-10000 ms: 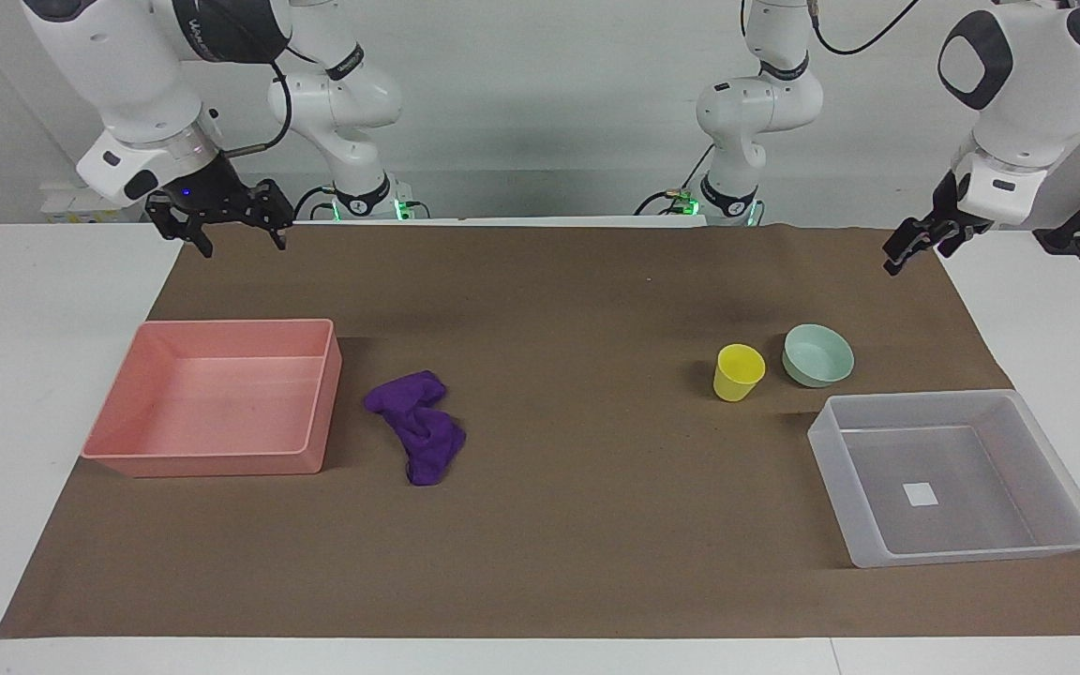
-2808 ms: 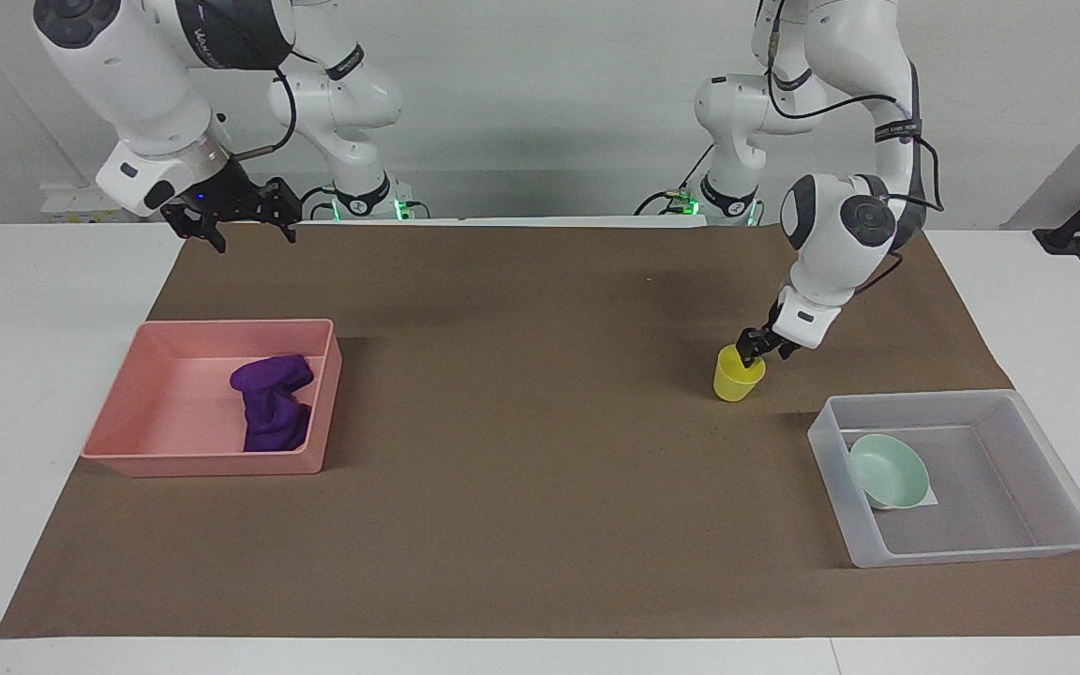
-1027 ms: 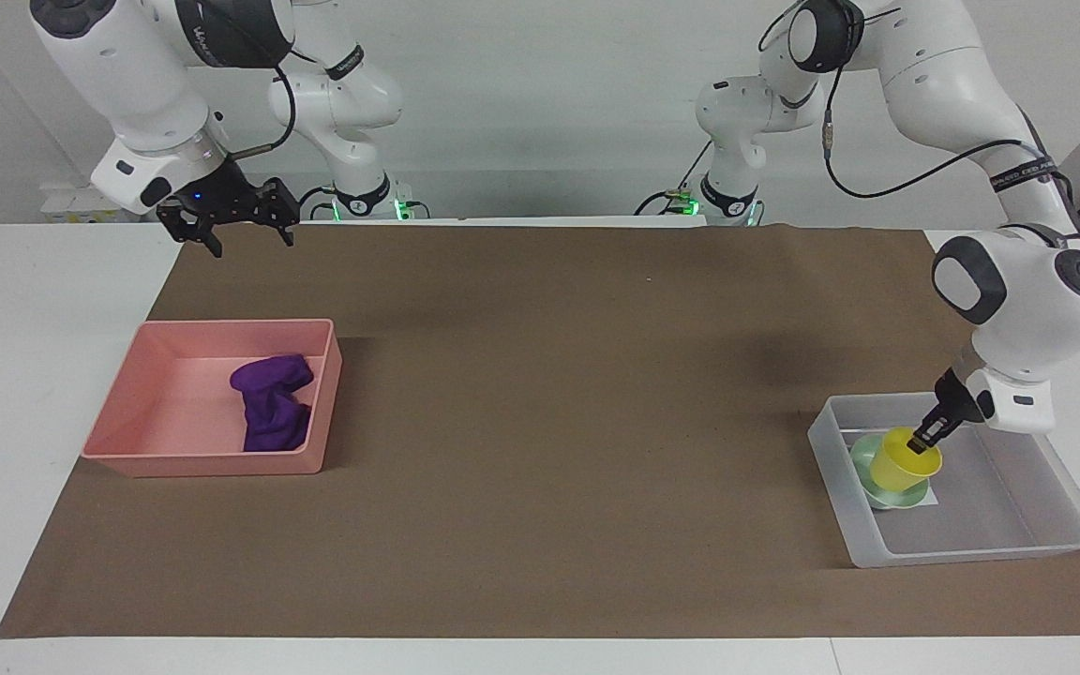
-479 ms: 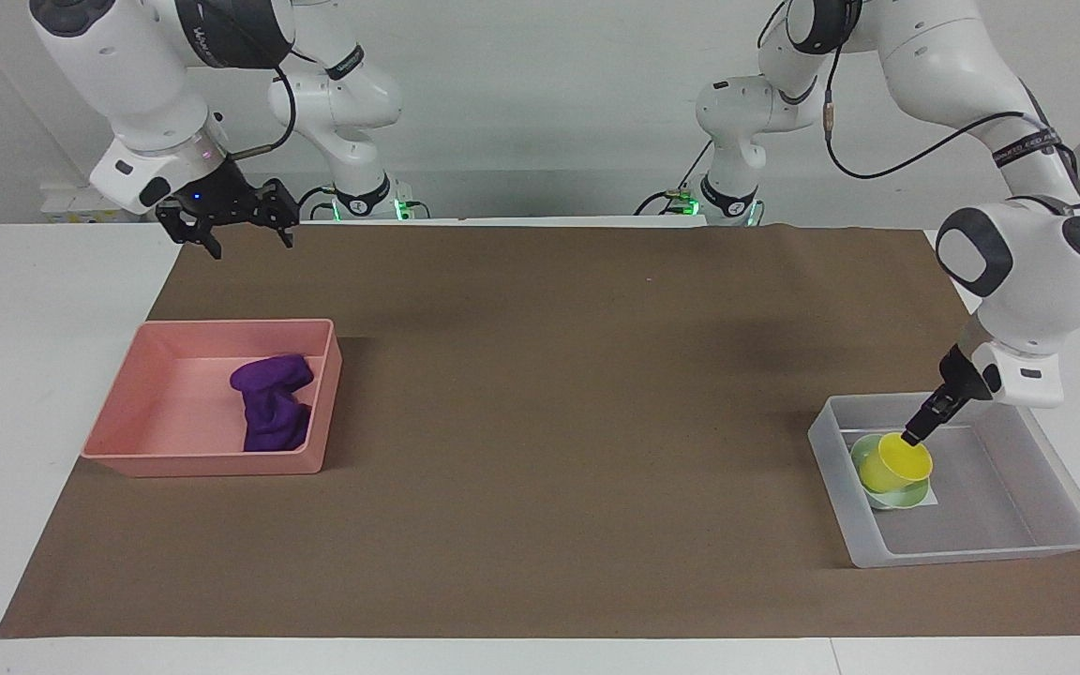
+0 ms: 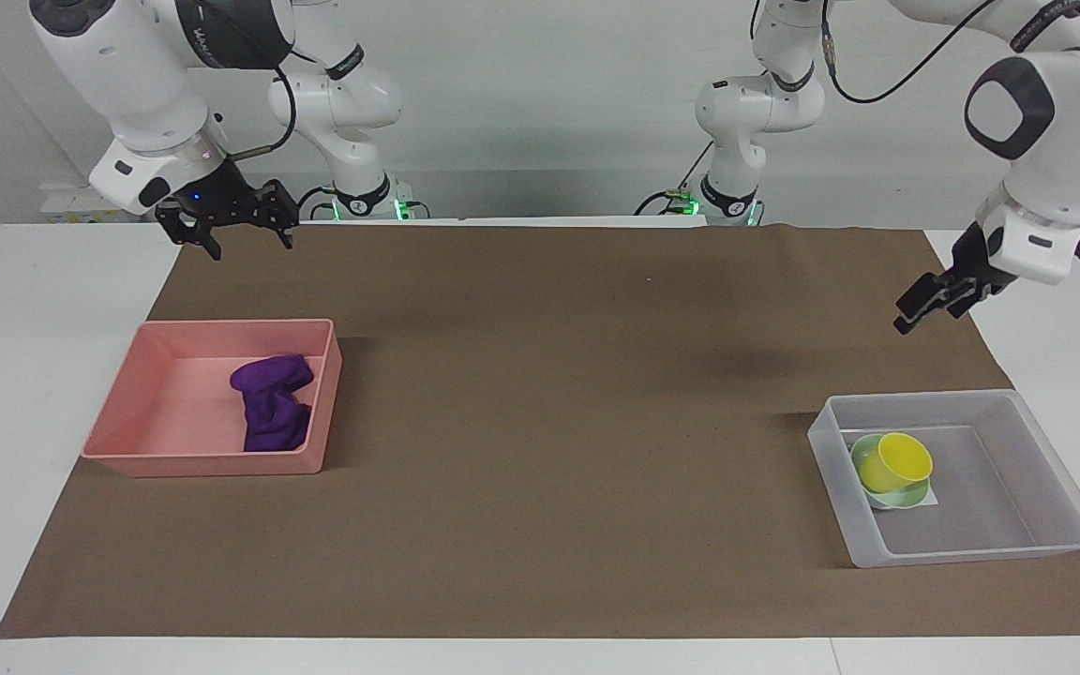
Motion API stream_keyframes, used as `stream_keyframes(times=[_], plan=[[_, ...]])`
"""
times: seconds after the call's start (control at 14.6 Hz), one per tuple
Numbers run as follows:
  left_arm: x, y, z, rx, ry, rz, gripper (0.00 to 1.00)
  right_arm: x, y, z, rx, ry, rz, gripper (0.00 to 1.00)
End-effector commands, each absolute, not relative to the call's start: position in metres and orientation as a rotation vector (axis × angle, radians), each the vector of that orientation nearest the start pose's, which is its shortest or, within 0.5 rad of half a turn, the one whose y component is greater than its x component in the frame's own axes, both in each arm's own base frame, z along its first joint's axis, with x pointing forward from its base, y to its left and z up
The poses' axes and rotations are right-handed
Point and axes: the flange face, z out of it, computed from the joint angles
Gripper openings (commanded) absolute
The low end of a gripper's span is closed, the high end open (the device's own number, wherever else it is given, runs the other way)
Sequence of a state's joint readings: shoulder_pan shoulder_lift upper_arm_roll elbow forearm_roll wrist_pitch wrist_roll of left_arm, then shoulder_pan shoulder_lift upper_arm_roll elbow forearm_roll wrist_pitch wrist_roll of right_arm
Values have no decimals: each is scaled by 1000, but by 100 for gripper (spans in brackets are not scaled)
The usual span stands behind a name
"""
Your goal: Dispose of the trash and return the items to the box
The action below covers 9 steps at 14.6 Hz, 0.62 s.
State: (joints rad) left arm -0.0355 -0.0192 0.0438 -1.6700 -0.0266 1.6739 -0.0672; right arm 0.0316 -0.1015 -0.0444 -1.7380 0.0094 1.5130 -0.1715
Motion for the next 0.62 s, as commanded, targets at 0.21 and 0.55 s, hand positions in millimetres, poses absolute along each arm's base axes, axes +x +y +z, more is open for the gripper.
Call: stream_keyframes(times=[0.21, 0.55], plan=[[542, -3, 621, -3103, 108, -6, 100, 510, -14, 596, -3111, -257, 161, 99], [547, -15, 615, -3141, 128, 2, 100, 509, -15, 595, -3108, -259, 180, 98]])
